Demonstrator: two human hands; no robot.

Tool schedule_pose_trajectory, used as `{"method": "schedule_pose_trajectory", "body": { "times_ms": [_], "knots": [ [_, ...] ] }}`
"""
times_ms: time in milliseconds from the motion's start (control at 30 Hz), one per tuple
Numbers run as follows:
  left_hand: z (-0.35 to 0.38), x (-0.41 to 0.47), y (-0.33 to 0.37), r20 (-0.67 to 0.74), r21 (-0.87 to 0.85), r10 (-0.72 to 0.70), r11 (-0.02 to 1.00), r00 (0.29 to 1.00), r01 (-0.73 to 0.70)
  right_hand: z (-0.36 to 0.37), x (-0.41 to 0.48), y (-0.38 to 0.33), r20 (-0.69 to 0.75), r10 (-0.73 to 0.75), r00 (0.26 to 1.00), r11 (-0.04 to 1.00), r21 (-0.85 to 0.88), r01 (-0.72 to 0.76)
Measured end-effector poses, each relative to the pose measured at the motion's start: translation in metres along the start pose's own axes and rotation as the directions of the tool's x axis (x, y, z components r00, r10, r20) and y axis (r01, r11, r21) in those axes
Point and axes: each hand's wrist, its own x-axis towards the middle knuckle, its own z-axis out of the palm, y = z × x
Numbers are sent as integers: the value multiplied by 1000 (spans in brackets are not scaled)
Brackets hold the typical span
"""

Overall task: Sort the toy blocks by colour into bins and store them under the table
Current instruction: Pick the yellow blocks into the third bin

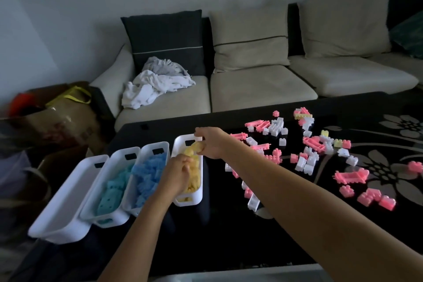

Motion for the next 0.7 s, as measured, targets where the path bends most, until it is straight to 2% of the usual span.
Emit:
{"method": "schedule_pose_trajectory", "body": {
  "times_ms": [133, 233, 367, 400, 467, 600, 700],
  "knots": [
    [-6, 1, 0, -80, -127, -34, 992, 996, 23, 4, -4, -15, 103, -21, 994, 982, -184, 40],
    [-12, 3, 10, -140, -172, 2, 985, 990, -27, -14, -1, -20, 79, -60, 995, 988, -137, 70],
    [-10, 11, 41, -194, -193, 111, 970, 975, -149, -50, -4, -28, 173, -85, 981, 987, -119, 107],
    [-6, 15, 53, -203, -209, 147, 959, 968, -189, -65, -4, -31, 139, -81, 987, 992, -88, 93],
    [4, 24, 76, -205, -254, 210, 932, 956, -259, -99, -2, -33, 74, -90, 993, 986, -132, 99],
    [38, 45, 121, -82, -289, 323, 898, 943, -333, -183, 8, -18, -139, -209, 968, 915, -378, 143],
    [73, 64, 153, 45, -290, 366, 895, 929, -338, -251, 21, 3, -323, -278, 905, 810, -585, 40]
  ]
}}
